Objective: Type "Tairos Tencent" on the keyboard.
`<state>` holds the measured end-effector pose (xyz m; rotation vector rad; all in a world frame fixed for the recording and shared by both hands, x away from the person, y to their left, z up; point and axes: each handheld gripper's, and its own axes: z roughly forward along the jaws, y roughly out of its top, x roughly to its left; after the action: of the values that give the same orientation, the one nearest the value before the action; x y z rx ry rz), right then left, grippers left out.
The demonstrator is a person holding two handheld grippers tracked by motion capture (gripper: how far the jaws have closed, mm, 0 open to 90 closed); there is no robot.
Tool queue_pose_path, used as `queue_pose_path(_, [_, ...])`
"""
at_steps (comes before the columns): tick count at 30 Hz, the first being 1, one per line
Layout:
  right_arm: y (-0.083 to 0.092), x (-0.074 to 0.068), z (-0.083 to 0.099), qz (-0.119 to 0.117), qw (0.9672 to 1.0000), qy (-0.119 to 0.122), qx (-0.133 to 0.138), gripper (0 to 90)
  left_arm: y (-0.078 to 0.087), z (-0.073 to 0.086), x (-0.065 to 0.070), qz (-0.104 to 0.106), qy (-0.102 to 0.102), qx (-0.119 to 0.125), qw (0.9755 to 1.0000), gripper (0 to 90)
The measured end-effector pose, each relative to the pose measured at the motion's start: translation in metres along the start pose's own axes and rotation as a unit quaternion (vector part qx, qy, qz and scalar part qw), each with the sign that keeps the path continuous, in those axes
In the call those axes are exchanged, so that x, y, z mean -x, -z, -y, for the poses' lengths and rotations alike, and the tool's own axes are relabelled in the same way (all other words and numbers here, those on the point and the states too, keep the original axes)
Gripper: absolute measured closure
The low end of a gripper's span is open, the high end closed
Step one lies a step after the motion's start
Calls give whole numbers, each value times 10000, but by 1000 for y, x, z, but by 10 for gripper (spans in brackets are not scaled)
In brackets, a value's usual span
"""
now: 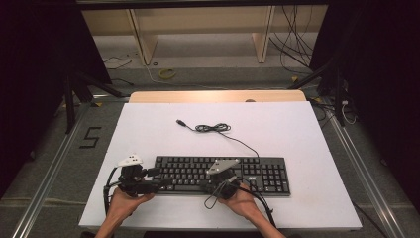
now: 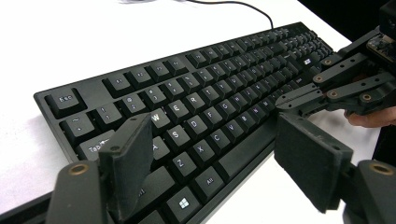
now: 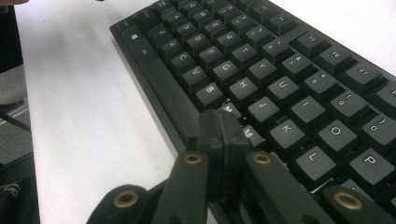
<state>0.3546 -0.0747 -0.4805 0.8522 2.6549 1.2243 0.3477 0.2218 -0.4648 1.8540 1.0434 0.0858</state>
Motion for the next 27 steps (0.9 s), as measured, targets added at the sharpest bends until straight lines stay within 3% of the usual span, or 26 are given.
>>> queue_pose_path(5, [-2,1,1,-16,9999,8,-109,900,0,0,-1,-4,10,-16,10000,278])
queue_pose_path(15, [0,3,0,-103,9999,-111,-38,900,0,0,-2,-9,45,-5,10000,278])
queue_pose_path(27, [17,11,-7,-61,9991,-266,339,743,0,0,-2,-29,26,-11,10000,281])
